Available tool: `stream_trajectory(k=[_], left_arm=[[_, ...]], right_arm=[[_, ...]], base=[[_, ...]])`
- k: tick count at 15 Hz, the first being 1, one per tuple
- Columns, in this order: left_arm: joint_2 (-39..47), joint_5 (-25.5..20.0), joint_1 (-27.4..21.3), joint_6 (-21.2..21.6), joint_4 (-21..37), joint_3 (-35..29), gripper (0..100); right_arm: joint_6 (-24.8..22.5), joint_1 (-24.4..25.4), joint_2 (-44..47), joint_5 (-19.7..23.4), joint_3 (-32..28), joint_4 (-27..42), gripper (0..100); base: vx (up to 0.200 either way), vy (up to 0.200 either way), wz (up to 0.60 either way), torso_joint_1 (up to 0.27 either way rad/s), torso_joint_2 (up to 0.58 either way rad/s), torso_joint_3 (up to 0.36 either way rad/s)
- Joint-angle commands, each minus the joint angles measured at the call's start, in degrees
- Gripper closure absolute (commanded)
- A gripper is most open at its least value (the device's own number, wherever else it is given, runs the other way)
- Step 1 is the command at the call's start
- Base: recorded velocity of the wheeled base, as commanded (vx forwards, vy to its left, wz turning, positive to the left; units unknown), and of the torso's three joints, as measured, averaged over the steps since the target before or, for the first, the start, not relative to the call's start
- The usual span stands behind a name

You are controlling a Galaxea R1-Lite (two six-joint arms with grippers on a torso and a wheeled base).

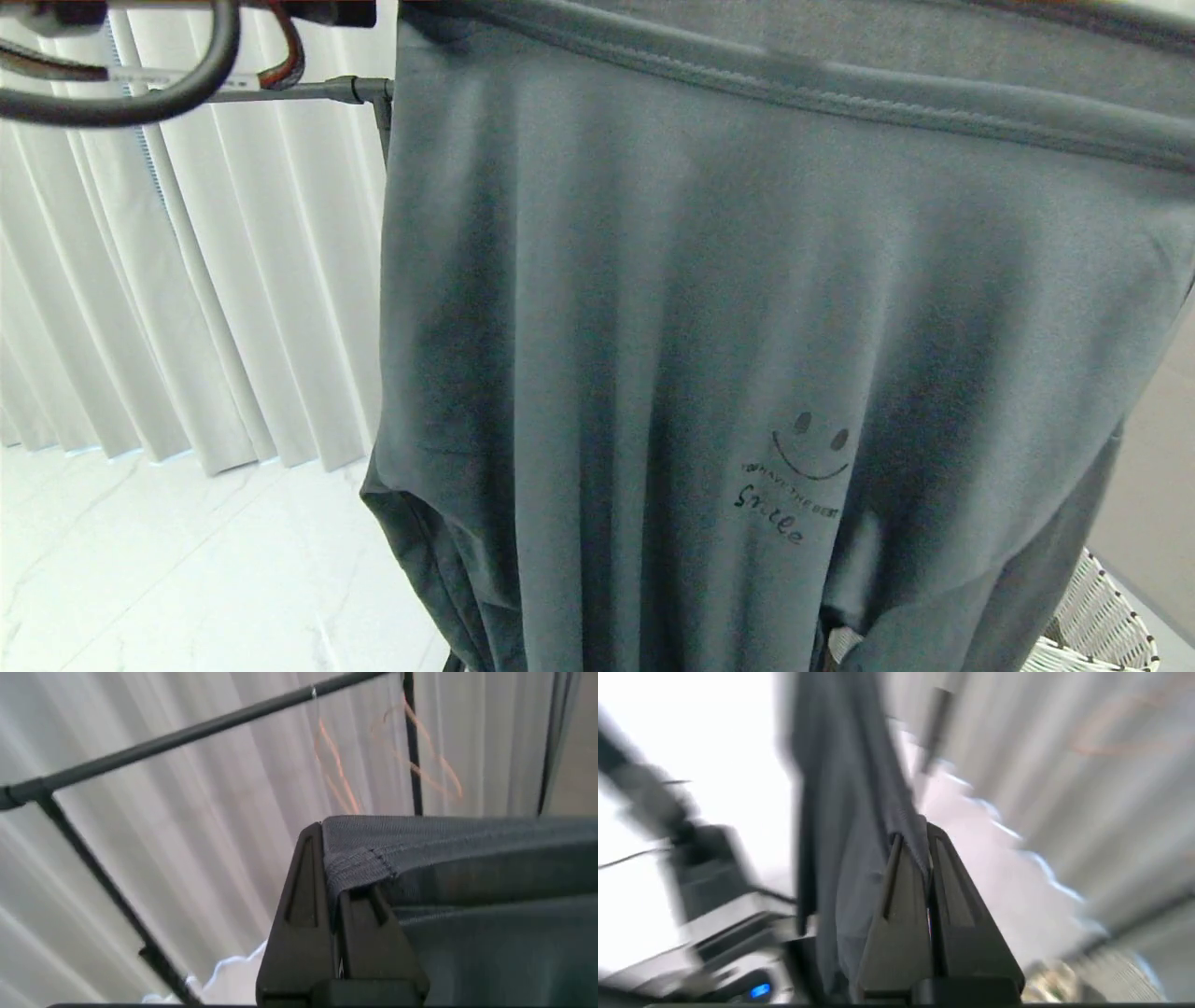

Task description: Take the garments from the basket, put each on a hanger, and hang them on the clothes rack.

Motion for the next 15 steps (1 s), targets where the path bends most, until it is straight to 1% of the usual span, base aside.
stream_trajectory(k=[1,2,3,5,7,8,9,10,11,13,14,15], left_arm=[[4.82,-1.13,-0.08,-1.20,-0.40,-4.30,100],[5.70,-2.62,-0.61,-4.27,-0.40,-6.06,100],[5.87,-2.80,-0.70,-6.47,-0.40,-6.32,100],[5.52,-2.71,-0.70,-9.72,-0.05,-6.24,100],[4.91,-2.62,-0.70,-11.48,1.53,-6.06,100],[3.85,-2.62,-0.79,-12.18,4.08,-6.06,100],[2.80,-2.62,-0.79,-12.97,7.86,-6.06,100],[1.92,-2.62,-0.79,-13.41,10.67,-6.06,100],[0.07,-2.80,-0.79,-15.26,17.53,-6.15,100],[-2.13,-2.97,-2.28,-18.78,24.38,-6.32,100],[-3.01,-3.06,-3.25,-20.09,27.20,-6.41,100],[-4.85,-4.73,-5.71,-22.64,31.59,-6.85,100]], right_arm=[[0.27,4.66,-1.80,3.15,-0.13,0.03,100],[0.35,7.82,-1.63,3.15,-0.04,0.03,100],[0.35,8.61,-1.54,3.15,0.05,0.03,100],[0.44,8.61,-1.72,2.98,0.05,0.03,100],[0.44,7.56,-1.72,2.27,0.05,0.03,100],[0.35,5.54,-1.28,-0.19,0.05,0.03,100],[0.00,4.04,-0.13,-2.82,-0.04,-0.85,100],[-0.09,3.16,0.66,-4.23,-0.13,-2.08,100],[-0.09,1.58,3.29,-6.25,0.05,-7.35,100],[-0.09,1.05,7.86,-8.10,0.05,-15.79,100],[-0.09,1.05,9.53,-8.27,0.05,-18.96,100],[-0.09,1.05,12.17,-8.19,-0.04,-23.61,100]], base=[[0.000,0.000,0.00,0.000,0.00,0.000],[0.000,0.000,0.00,0.000,0.00,0.000],[0.000,0.000,0.00,0.000,0.00,0.000],[0.000,0.000,0.00,0.000,0.00,0.000],[0.000,0.000,0.00,0.000,0.00,0.000],[0.000,0.000,0.00,0.000,0.00,0.000],[0.000,0.000,0.00,0.000,0.00,0.000],[0.000,0.000,0.00,0.000,0.00,0.000],[0.000,0.000,0.00,0.000,0.00,0.000],[0.000,0.000,0.00,0.000,0.00,0.000],[0.000,0.000,0.00,0.000,0.00,0.000],[0.000,0.000,0.00,0.000,0.00,0.000]])
